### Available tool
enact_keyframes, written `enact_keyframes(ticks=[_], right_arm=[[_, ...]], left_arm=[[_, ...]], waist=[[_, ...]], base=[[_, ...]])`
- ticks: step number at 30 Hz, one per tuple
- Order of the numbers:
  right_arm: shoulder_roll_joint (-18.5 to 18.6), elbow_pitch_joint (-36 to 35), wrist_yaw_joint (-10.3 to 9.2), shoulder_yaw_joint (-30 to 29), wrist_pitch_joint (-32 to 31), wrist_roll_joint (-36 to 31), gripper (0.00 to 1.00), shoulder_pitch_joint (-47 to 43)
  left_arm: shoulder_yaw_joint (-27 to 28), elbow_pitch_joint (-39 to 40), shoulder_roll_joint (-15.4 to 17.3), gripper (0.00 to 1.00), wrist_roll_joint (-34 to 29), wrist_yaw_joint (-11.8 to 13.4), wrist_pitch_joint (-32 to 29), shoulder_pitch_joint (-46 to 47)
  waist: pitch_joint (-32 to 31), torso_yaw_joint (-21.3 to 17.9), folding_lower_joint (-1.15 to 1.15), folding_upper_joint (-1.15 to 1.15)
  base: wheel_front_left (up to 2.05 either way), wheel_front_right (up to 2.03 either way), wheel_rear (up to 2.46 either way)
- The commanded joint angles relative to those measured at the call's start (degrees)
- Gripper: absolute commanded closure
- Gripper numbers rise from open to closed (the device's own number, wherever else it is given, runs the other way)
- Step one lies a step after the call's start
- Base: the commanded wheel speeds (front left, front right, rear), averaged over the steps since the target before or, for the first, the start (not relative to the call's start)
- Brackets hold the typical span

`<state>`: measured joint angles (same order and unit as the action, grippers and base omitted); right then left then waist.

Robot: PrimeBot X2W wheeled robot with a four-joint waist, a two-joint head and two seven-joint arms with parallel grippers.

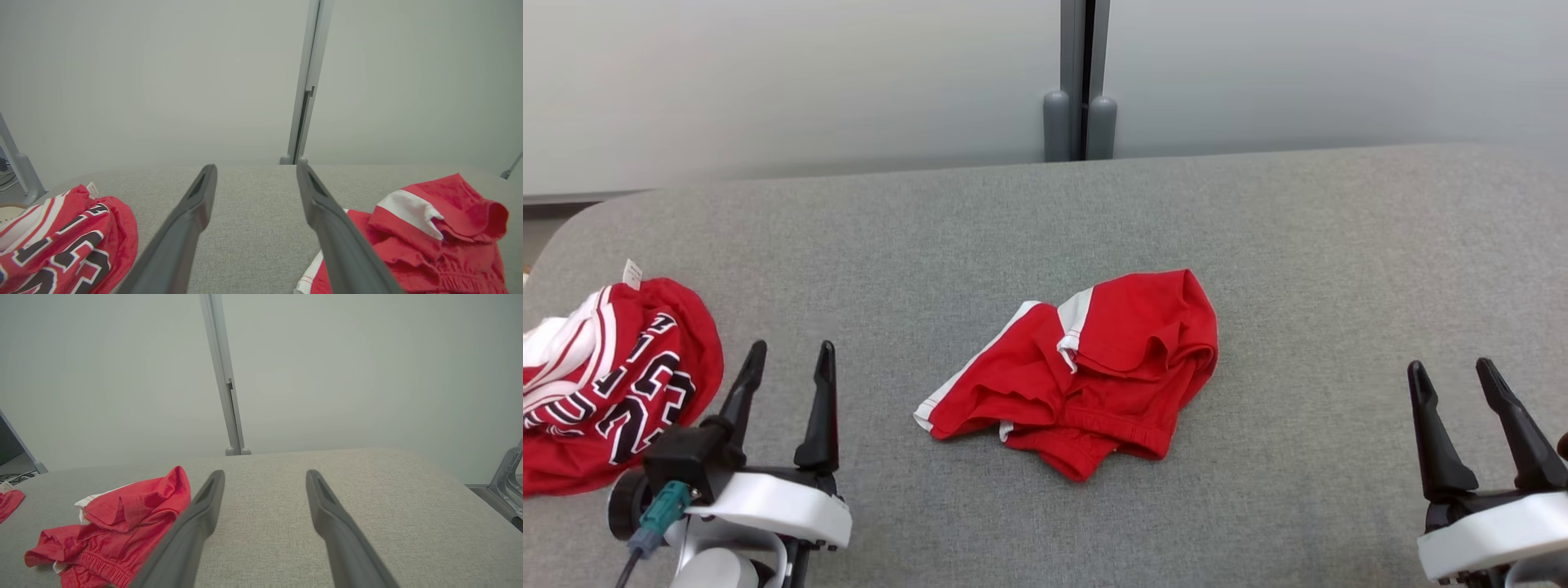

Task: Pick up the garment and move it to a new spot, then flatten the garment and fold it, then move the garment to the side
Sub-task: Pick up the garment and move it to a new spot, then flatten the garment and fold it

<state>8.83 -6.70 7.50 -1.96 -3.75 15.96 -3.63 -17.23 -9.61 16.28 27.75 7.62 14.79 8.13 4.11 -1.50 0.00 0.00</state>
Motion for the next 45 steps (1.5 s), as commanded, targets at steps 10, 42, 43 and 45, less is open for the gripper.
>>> enact_keyframes(ticks=[10, 42, 43, 45], right_arm=[[-0.7, -1.9, -0.02, -1.0, -1.7, -0.7, 0.0, -5.0], [-1.3, -2.9, -0.02, -1.3, -2.5, -0.5, 0.0, -5.6], [-1.3, -2.9, -0.02, -1.2, -2.5, -0.5, 0.0, -5.5], [-0.9, -3.1, -0.01, -0.8, -2.7, -0.7, 0.0, -5.1]], left_arm=[[-1.9, 2.3, 0.8, 0.0, -0.2, 0.6, -1.9, -4.6], [-3.2, 5.0, 2.3, 0.0, 0.1, 2.0, -4.4, -5.1], [-3.3, 5.1, 2.2, 0.0, 0.1, 2.1, -4.5, -5.0], [-3.4, 5.4, 2.0, 0.0, 0.0, 2.2, -4.5, -4.4]], waist=[[-5.0, 0.3, 0.0, 0.0], [-4.7, 0.7, 0.0, 0.0], [-4.4, 0.7, 0.0, 0.0], [-3.4, 0.9, 0.0, 0.0]], base=[[0.0, 0.0, 0.0], [0.0, 0.0, 0.0], [0.0, 0.0, 0.0], [0.0, 0.0, 0.0]])
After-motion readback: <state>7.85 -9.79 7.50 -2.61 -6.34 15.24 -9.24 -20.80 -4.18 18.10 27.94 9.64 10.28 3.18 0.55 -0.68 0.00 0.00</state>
